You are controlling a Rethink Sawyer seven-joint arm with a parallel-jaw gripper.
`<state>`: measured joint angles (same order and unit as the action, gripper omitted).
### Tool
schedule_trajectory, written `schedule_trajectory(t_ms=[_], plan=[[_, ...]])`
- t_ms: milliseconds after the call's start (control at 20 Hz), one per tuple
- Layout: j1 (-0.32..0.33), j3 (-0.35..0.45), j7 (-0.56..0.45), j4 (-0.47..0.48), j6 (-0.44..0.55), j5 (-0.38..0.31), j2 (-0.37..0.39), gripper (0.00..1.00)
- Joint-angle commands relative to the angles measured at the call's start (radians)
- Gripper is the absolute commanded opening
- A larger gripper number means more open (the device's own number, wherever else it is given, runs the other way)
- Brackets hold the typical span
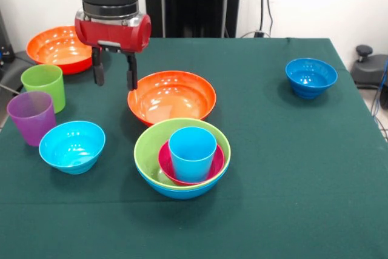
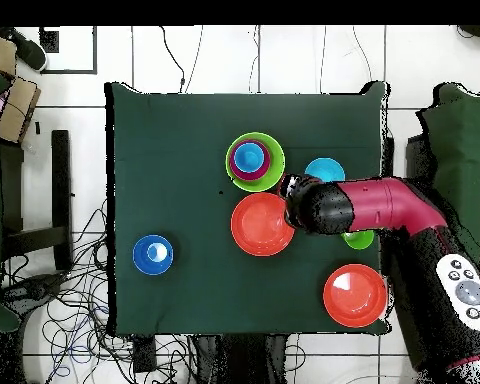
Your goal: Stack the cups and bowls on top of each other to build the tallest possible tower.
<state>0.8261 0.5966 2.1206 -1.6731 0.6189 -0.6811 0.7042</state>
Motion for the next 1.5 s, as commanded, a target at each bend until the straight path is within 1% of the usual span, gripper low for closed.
schedule_trajectory(t_ms=[50, 200, 250, 350, 500, 900, 1000, 1150, 1350, 1500], plan=[[-0.008, -0.019, -0.153, -0.100, -0.096, -0.131, -0.081, 1.00], [-0.007, -0.029, -0.126, -0.110, -0.134, -0.154, -0.093, 1.00], [0.001, -0.025, -0.125, -0.113, -0.137, -0.151, -0.096, 1.00], [0.023, -0.002, -0.145, -0.126, -0.115, -0.124, -0.075, 1.00], [0.056, 0.050, -0.192, -0.117, -0.032, -0.044, -0.036, 1.00], [0.074, 0.102, -0.218, 0.010, 0.098, 0.069, -0.060, 1.00], [0.069, 0.107, -0.224, 0.051, 0.135, 0.090, -0.066, 1.00], [0.040, 0.102, -0.228, 0.133, 0.202, 0.111, -0.080, 1.00], [-0.018, 0.085, -0.216, 0.254, 0.258, 0.104, -0.125, 1.00], [-0.045, 0.075, -0.189, 0.302, 0.260, 0.099, -0.147, 1.00]])
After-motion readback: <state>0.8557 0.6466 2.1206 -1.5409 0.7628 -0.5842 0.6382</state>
